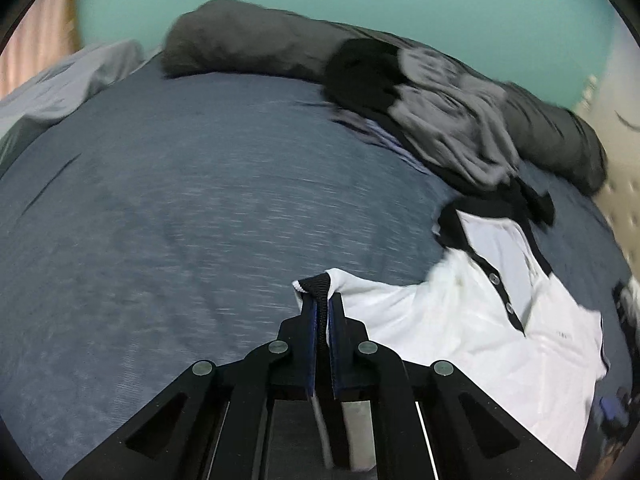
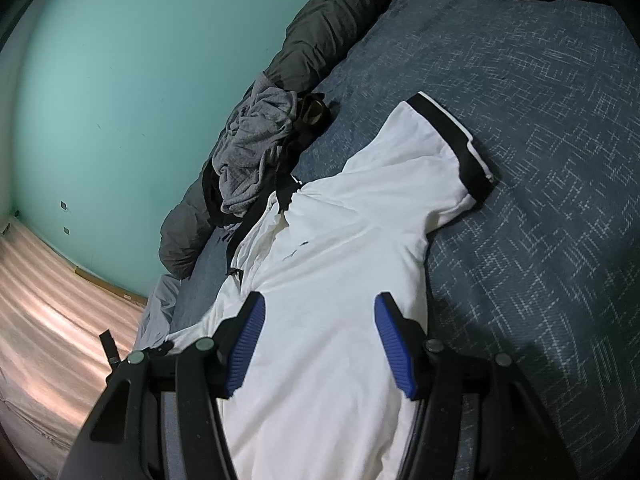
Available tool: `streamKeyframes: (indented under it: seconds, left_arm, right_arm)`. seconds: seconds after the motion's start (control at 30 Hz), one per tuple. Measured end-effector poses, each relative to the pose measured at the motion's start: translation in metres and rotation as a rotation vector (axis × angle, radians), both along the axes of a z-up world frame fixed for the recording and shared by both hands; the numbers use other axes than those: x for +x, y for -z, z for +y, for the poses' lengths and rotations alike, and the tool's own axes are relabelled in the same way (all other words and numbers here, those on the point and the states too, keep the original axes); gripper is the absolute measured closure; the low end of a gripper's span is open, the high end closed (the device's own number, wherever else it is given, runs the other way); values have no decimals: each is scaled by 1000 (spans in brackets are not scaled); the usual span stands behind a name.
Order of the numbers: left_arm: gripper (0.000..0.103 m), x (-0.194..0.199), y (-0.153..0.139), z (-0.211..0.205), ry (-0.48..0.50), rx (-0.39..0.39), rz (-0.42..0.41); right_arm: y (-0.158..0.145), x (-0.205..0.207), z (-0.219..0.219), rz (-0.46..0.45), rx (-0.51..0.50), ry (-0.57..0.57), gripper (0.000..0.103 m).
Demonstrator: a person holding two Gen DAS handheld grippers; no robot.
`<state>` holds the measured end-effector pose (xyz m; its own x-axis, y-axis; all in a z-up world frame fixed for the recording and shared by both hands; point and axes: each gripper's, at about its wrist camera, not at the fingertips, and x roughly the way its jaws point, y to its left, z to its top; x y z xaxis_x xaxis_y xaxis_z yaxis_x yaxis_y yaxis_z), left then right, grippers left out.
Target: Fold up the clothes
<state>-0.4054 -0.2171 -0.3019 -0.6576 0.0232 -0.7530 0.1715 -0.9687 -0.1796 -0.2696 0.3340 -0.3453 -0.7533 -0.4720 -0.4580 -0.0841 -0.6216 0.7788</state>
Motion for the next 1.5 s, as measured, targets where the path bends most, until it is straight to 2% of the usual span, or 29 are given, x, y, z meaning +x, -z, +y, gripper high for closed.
streamKeyframes:
  seconds: [0.3,0.67,0.83,0.93,1.03,1.1,1.13,1.17,1.3,1.4,1.5]
  left_arm:
    - [98,-4,8,-68,-170,107,-51]
    - [98,-22,24,-110,-287,173,-91]
    - [98,-29,49,-110,-275,161,-175]
    - [95,-29,61,-103,-231,191,-198]
    - [92,-22,60,-97,-184,244,-170]
    - [89,-14,53,-95,-170,231,-144]
    - [80,-9,48,-95,-165,220,-131]
    - [75,-2,43,-94,-162,210,-116]
    - [72,24,35,-98,-158,201,-83]
    - [66,40,36,-100,-173,197,-60]
    - [65,44,52,-84,-120,224,-112]
  right_arm:
    - [-2,0,1,5,4,2,45]
    - [2,-4,3,-2,18,3,45]
    - [4,-5,1,-7,27,1,45]
    - [4,-5,0,-8,31,-1,45]
    - [5,-5,0,-10,29,-3,45]
    - [6,-5,0,-11,28,-3,45]
    - [6,-4,0,-11,27,-3,45]
    - [6,-4,0,-10,26,-2,45]
    - [4,-3,0,-6,23,-1,45]
    - [4,-3,-1,-4,20,-3,45]
    - [3,-2,-1,-1,17,-3,45]
